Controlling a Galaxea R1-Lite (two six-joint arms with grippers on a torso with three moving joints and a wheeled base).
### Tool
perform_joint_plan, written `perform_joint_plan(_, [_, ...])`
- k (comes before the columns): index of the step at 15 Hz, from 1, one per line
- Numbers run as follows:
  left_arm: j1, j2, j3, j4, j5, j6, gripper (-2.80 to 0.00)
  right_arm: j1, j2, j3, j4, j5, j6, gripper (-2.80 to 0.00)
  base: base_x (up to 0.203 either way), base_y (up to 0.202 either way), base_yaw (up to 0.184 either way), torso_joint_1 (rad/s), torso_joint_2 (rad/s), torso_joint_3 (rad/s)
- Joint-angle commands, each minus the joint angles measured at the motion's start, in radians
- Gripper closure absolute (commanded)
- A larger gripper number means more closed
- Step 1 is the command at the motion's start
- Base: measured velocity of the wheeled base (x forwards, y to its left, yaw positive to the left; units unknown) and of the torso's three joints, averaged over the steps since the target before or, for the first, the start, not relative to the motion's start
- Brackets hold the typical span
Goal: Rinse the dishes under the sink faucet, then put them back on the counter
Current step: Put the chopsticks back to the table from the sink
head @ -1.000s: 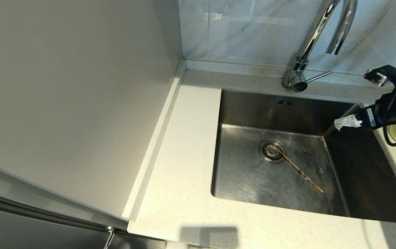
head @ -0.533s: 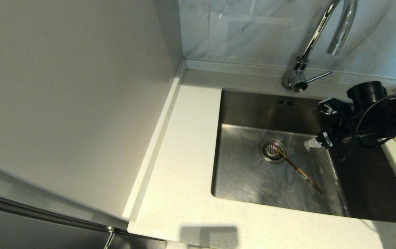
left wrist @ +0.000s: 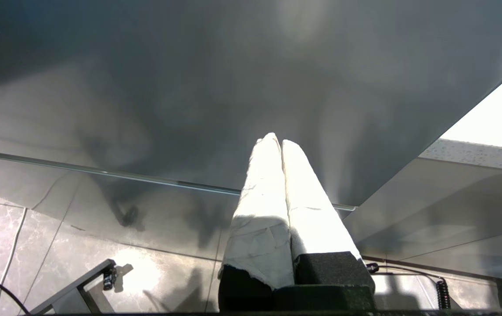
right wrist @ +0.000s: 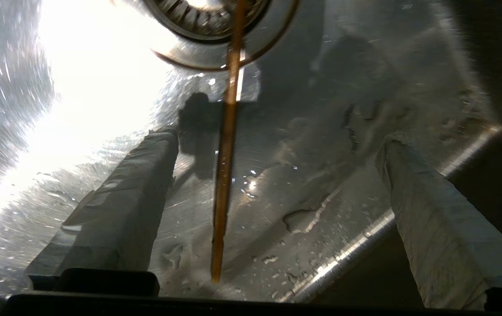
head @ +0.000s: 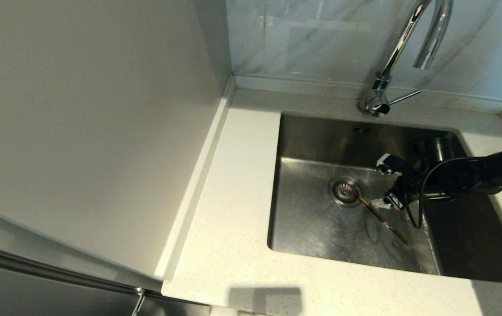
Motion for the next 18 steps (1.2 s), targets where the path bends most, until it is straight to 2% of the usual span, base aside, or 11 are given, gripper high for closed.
perform_joint_plan(1, [0.000,-0.003,0.000,-0.001,0.000,-0.001,0.00,-0.001,0.035,0.037,-0.023,0.011,-0.040,-2.80,0.000,0.000,0.000,0.000,0.00,0.000])
perform_joint_plan(3, [0.000,-0.003,0.000,-0.001,0.000,-0.001,0.00,-0.001,0.042,0.058,-0.026,0.016,-0.064,-2.80,0.000,0.000,0.000,0.000,0.00,0.000])
perform_joint_plan(8, [0.000,-0.003,0.000,-0.001,0.000,-0.001,0.00,0.005,0.083,0.062,-0.026,0.002,-0.066,-2.80,0.000,0.000,0.000,0.000,0.00,0.000])
perform_joint_plan(18, [0.000,-0.003,0.000,-0.001,0.000,-0.001,0.00,0.011,0.164,-0.015,-0.017,0.005,-0.067,-2.80,0.000,0.000,0.000,0.000,0.00,0.000])
